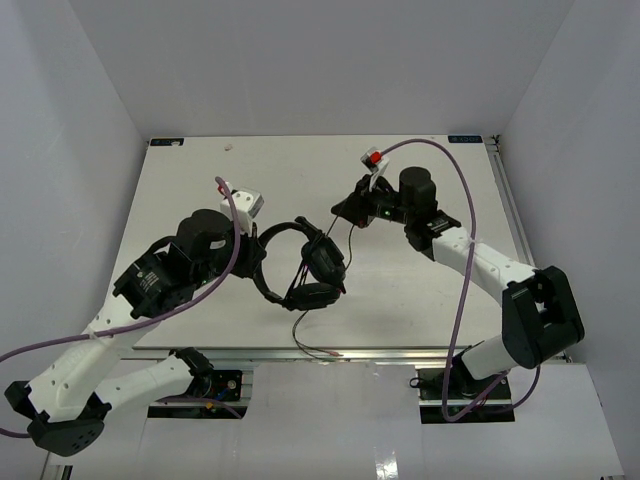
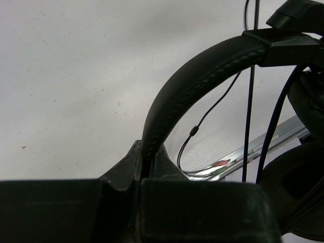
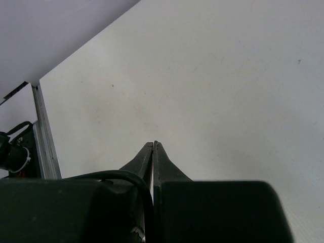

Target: Wrap the headphones

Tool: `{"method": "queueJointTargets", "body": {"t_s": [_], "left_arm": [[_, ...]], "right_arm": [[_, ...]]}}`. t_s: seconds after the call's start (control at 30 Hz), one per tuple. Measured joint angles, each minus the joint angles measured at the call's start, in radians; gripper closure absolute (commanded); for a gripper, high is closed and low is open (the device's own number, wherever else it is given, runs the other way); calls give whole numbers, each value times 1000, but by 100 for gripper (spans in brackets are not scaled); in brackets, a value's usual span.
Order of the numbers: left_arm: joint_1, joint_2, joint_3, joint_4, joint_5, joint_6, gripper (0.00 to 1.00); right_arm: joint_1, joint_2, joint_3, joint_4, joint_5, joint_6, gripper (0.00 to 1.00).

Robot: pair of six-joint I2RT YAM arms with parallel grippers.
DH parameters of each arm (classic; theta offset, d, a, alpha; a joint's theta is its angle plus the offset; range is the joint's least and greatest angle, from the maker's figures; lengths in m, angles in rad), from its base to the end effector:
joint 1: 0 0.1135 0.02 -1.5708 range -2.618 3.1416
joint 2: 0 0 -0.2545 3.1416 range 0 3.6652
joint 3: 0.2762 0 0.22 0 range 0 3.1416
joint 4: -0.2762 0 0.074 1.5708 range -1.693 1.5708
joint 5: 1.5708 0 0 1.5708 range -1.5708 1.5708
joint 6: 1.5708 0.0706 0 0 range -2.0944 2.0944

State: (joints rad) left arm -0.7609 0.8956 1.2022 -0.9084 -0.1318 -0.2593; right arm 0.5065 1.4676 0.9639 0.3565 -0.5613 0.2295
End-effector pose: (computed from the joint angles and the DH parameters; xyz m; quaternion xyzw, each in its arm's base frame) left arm 0.1247 -0.1059 0.3517 0.1894 0.8630 -0.1761 0.4340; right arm 0.2795 0.1980 0.2974 -0.2796 0.6956 0.4215 0.5102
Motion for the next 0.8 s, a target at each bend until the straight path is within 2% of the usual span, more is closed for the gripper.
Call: {"method": "queueJointTargets", "body": {"t_s": [0.33,0.57,0.8], "left_arm": [[-1,107,-47,0,-107,50,100],[-9,298,-30,-38,-311,55,100],[-13,445,21,-34,-519,33,100]], "right_arm": [[-49,16,301,-338,-39,-100,92],[-46,17,338,-490,-45,-145,92],[54,11,335,-527,-15,-152,92]]}}
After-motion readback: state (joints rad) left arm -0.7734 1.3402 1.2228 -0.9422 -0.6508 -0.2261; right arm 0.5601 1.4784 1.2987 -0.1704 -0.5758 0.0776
